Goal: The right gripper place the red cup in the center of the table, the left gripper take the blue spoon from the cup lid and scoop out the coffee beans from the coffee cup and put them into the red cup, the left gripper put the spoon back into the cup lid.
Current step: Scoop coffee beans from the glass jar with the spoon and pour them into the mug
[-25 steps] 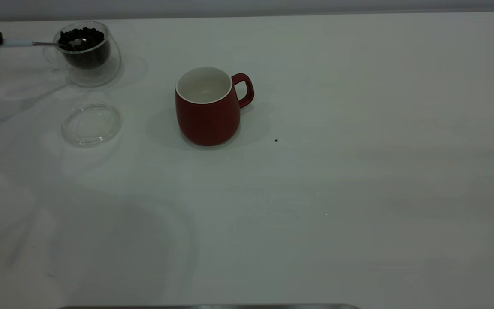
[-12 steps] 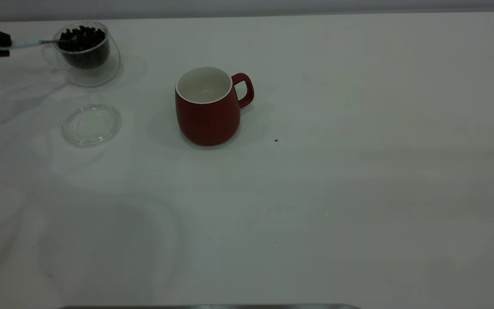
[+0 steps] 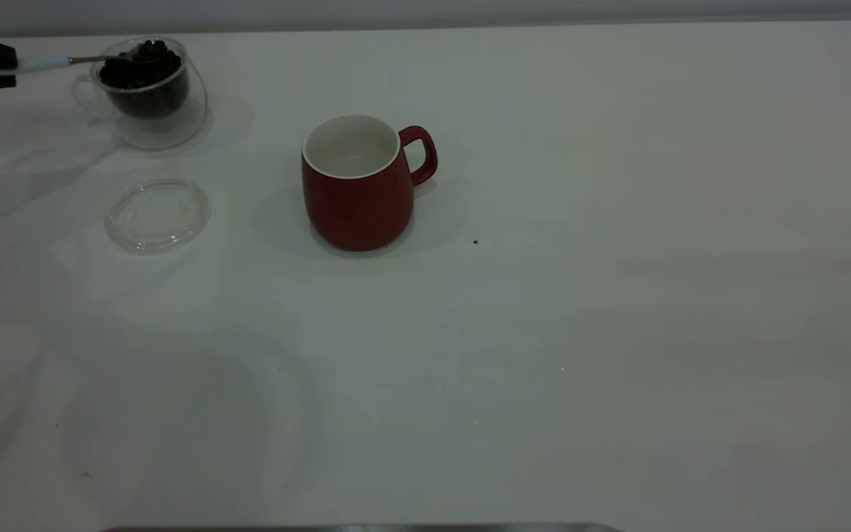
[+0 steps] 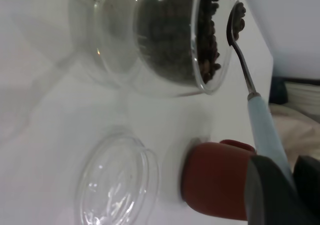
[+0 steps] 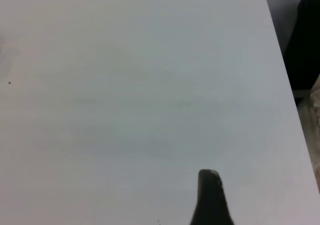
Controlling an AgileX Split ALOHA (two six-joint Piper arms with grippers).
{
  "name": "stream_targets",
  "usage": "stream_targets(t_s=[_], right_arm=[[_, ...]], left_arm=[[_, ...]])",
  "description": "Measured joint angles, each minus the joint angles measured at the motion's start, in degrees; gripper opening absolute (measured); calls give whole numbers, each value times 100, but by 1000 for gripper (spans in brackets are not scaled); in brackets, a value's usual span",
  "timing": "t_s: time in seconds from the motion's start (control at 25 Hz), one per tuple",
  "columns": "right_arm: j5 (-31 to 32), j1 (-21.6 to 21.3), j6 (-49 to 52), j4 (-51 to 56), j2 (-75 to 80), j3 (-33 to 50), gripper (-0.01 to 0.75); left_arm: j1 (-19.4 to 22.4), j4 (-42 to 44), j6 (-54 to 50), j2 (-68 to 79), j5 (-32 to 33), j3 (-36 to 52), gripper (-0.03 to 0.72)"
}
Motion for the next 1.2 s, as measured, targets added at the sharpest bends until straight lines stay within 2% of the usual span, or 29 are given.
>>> stream_targets(t_s=[0.32,1.2], right_arm=[[0,0,0,0,0,0,574],[0,0,0,0,0,0,574]], left_arm=[[235,-19,-16,0,299,0,123],[246,149,-103,0,311,-7,123]])
